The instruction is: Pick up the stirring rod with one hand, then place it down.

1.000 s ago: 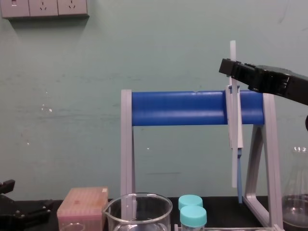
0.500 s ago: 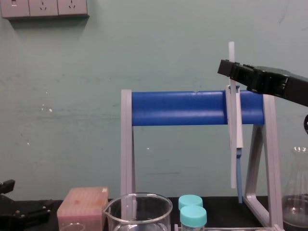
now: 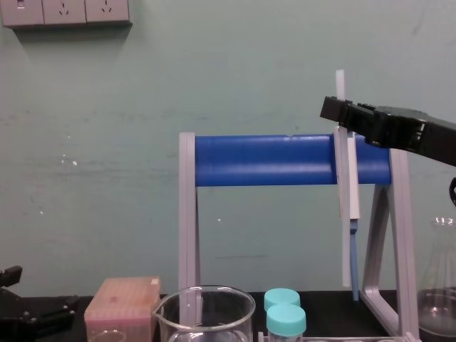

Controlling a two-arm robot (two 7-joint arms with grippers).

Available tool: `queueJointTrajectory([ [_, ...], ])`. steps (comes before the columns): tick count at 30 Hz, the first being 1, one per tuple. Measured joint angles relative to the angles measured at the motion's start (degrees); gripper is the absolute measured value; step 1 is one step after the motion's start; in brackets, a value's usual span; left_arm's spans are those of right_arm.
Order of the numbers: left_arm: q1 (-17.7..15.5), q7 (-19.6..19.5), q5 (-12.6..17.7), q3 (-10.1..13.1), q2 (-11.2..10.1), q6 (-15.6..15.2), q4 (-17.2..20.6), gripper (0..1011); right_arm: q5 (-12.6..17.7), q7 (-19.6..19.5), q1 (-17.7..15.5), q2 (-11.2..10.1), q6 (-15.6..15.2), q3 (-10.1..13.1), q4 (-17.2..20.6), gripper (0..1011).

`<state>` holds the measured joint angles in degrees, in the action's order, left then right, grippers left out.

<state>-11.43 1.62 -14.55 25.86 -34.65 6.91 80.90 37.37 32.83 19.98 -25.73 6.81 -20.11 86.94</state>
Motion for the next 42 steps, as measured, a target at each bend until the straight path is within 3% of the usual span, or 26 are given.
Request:
queueJointTrajectory([
  [16, 0.0, 0.0, 0.0, 0.0, 0.0, 0.0, 0.0, 1000, 0.6, 1.9, 0.2, -0.7, 0.4, -0.6, -0.6, 71],
  [27, 0.0, 0.0, 0.0, 0.0, 0.0, 0.0, 0.0, 1000, 1.0, 3.0, -1.4, -1.7, 0.9, -1.3, -0.6, 71],
  [35, 0.0, 0.0, 0.0, 0.0, 0.0, 0.0, 0.0, 1000, -2.9, 3.5, -2.7, -2.0, 4.7, -2.4, -2.6, 72],
  [42, 0.0, 0.0, 0.0, 0.0, 0.0, 0.0, 0.0, 1000, -4.2, 3.4, -3.1, -1.0, 5.5, -2.6, -4.7, 71],
])
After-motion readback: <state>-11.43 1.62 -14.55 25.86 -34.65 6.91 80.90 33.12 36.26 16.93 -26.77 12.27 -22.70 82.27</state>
